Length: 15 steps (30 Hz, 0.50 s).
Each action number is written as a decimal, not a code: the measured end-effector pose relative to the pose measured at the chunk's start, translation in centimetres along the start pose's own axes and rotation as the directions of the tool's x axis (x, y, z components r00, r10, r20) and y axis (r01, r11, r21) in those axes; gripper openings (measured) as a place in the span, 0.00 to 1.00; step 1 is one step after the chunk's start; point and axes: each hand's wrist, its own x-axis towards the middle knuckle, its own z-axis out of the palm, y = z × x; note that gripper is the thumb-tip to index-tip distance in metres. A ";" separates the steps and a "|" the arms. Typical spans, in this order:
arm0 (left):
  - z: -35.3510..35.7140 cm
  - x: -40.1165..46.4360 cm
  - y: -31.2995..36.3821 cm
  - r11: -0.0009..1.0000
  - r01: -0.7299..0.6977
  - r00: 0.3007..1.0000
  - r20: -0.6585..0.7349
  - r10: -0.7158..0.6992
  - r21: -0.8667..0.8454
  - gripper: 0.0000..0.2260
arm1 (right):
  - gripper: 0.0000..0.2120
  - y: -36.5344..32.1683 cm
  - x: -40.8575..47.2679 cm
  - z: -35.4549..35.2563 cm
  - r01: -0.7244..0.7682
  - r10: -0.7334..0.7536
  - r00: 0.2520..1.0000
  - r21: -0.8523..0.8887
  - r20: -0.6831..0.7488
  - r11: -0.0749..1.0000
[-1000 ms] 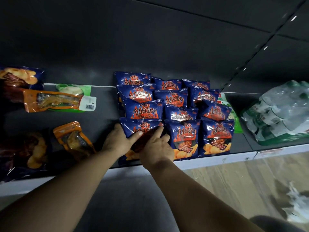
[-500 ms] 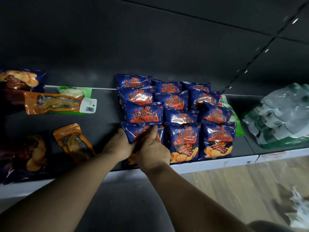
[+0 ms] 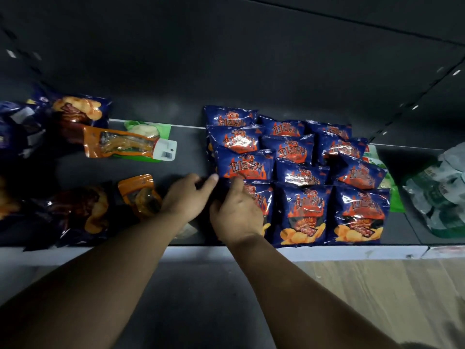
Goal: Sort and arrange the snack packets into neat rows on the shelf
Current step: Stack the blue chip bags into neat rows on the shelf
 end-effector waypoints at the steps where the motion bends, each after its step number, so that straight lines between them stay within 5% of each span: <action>1: -0.8 -0.1 -0.2 1.000 0.017 0.999 -0.039 -0.016 0.011 0.20 | 0.18 -0.5 -0.1 0.2 0.026 -0.026 1.000 0.021 0.005 0.999; 10: -7.4 -3.1 -6.0 0.973 0.185 0.958 -0.247 -0.148 0.134 0.12 | 0.15 -6.2 1.3 4.4 0.070 -0.108 0.978 0.208 0.179 0.976; 15: -9.0 -4.4 -6.8 0.948 0.212 0.957 -0.245 -0.153 0.237 0.14 | 0.15 -8.7 2.2 5.5 0.034 -0.113 0.970 0.340 0.217 0.940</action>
